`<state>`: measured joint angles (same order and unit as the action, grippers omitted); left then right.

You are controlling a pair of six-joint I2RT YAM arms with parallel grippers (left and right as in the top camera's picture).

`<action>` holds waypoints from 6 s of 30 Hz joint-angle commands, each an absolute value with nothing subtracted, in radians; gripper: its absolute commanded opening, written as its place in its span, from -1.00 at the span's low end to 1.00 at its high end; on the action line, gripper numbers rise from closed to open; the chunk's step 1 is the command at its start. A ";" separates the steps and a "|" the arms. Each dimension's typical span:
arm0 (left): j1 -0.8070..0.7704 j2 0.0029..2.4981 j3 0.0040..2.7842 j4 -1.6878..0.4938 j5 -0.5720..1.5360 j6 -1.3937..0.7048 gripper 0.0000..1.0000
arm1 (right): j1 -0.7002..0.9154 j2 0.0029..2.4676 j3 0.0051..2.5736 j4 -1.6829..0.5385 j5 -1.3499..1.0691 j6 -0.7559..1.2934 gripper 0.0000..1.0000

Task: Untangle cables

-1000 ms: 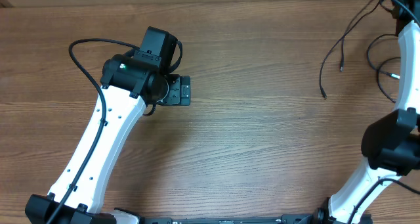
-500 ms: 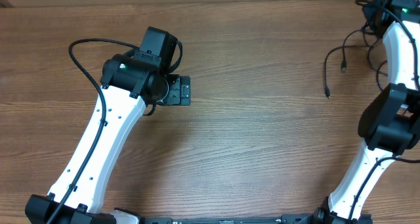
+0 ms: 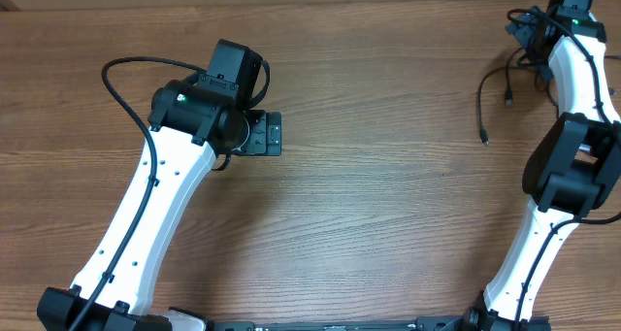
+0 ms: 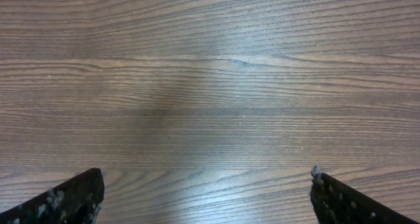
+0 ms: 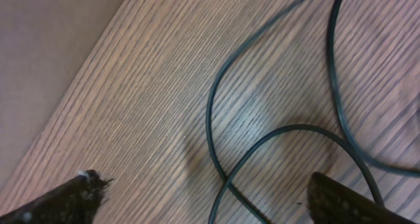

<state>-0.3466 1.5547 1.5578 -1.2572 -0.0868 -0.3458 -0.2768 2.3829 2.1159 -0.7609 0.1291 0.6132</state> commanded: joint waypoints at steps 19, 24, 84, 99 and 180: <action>-0.347 1.549 1.574 -1.256 -0.085 -0.363 0.99 | -0.259 2.196 2.494 -1.270 0.321 0.523 1.00; -0.347 1.549 1.574 -1.256 -0.085 -0.363 0.99 | -0.223 2.035 2.502 -1.374 0.316 0.526 1.00; -0.347 1.546 1.574 -1.255 -0.086 -0.363 0.99 | -0.011 1.842 2.484 -1.693 -0.099 0.519 1.00; -0.347 1.407 1.573 -1.212 -0.089 -0.362 0.99 | -0.011 1.842 2.484 -1.693 -0.099 0.519 1.00; -0.051 0.004 0.005 -0.070 -0.104 -0.213 0.99 | -0.012 1.842 2.484 -1.693 -0.099 0.519 0.99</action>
<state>-0.0578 0.0151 0.0090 -0.0708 -0.0948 -0.2321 -0.0124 1.8450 2.4870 -1.6962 -0.0998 0.5228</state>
